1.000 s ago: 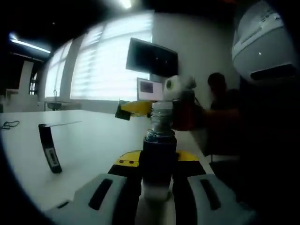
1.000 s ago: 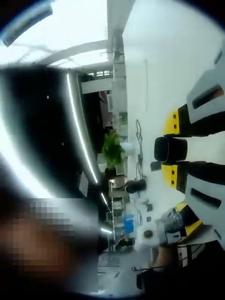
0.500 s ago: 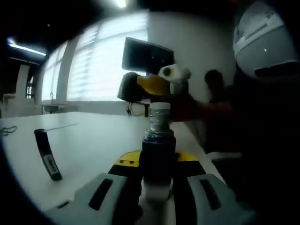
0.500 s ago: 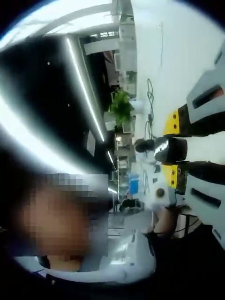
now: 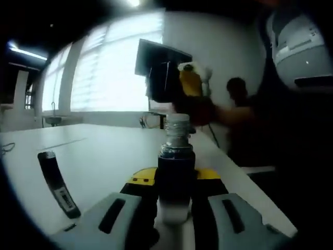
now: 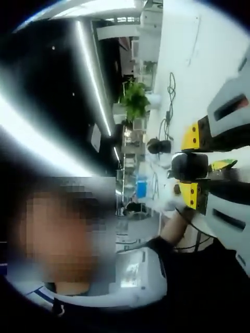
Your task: Pick up cosmetic bottle twist off cap place on table pick up cap screw tight cap place on table
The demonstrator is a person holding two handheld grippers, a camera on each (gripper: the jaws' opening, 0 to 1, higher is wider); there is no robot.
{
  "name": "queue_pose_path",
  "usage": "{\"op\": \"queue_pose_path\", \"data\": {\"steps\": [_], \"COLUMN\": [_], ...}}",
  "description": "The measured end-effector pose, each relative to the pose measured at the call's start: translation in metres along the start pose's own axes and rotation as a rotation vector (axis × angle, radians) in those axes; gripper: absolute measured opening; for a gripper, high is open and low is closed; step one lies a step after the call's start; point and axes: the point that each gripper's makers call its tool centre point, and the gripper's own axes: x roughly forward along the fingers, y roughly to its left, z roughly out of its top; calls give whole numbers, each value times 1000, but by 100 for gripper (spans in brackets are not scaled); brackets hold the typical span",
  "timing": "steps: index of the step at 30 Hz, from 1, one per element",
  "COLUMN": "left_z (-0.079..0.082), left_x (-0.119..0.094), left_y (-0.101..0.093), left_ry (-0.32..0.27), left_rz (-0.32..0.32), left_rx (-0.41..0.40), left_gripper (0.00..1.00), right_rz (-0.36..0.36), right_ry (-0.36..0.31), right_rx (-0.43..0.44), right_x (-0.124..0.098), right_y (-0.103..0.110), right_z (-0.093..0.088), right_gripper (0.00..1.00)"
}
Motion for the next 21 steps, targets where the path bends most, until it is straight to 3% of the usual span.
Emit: {"op": "queue_pose_path", "data": {"steps": [6, 11, 21], "left_z": [0, -1, -1], "left_x": [0, -1, -1], "left_y": [2, 2, 3], "left_ry": [-8, -10, -13], "left_rz": [-2, -2, -3], "left_rx": [2, -2, -17], "left_gripper": [14, 14, 14], "right_rz": [89, 157, 265], "right_ry": [28, 100, 182], "right_rx": [15, -9, -3], "right_x": [10, 20, 19], "right_y": [10, 16, 19], "right_z": [0, -11, -27], "right_gripper": [13, 13, 13]}}
